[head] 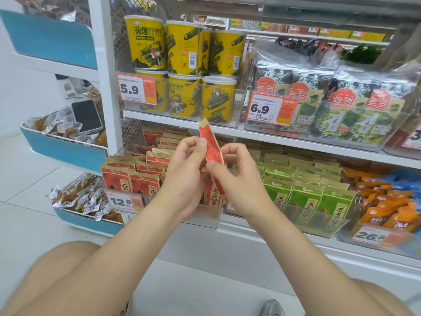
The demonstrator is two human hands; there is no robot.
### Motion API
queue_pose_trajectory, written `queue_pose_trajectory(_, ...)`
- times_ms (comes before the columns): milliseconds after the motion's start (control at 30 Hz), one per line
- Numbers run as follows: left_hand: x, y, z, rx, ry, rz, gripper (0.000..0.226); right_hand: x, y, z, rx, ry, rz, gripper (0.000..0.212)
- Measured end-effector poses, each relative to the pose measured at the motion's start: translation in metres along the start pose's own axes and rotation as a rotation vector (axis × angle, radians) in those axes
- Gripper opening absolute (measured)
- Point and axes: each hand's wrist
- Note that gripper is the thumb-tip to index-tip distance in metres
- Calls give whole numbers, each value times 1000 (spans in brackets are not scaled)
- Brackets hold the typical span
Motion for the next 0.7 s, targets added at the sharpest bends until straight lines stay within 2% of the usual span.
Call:
queue_pose_trajectory(100, 0, 2, -5, -1, 4, 39, 13, 5, 3, -7, 6, -45, -94, 32)
queue_pose_trajectory(167, 3, 6, -11, -17, -74, 143, 15, 10, 2, -10, 34, 70, -69, 31)
queue_pose_trajectory(267, 9, 12, -26, -44, -166, 326, 12, 14, -1, -17, 67, 232, 28, 42)
queue_pose_trajectory(367, 10, 7, -46, -60, -173, 409, 9, 12, -2, -26, 56, 286, 43, 56)
queue_pose_trajectory(567, 16, 4, -65, -97, -80, 498, 14, 7, 5, -48, 42, 218, 70, 52)
queue_pose_trajectory(700, 19, 3, -68, -42, -38, 384, 18, 11, 14, -51, 33, 60, 96, 33)
Point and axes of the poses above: each hand's wrist, its own z-axis towards the middle knuckle, its own x-axis out of the back of the hand, y = z × x, and after that the axes turned 1 degree about -z, right-handed
